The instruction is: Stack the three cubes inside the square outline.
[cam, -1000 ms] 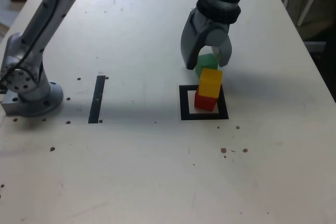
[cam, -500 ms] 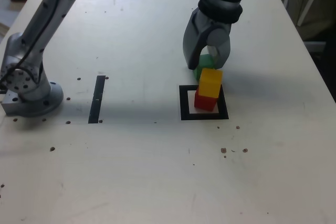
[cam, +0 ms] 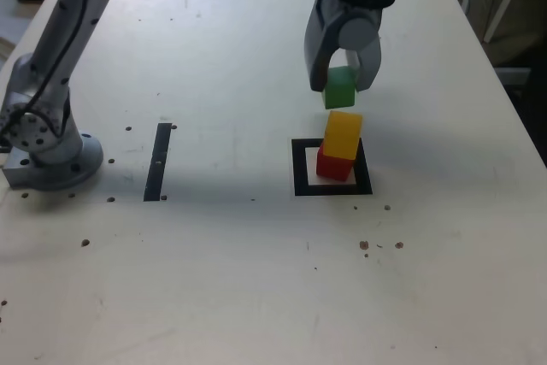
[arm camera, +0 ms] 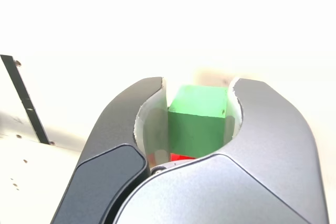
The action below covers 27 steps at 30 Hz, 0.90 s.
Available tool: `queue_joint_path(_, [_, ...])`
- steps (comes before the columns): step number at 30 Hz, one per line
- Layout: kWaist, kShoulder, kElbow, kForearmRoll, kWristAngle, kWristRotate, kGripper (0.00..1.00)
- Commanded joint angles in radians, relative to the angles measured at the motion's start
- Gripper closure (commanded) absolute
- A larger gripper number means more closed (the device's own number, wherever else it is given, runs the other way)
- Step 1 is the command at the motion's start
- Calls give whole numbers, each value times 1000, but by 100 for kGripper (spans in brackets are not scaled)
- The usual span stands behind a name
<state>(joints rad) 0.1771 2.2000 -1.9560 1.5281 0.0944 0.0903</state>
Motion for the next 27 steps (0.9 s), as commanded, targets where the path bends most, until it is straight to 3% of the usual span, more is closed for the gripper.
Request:
queue_joint_path(1, [-12, -12, -31, 30, 9, 10, 77])
queue_joint_path(8, [-55, -21, -121, 106, 21, 56, 77])
queue_joint_path(27, [-155, -98, -98, 112, -13, 83, 77])
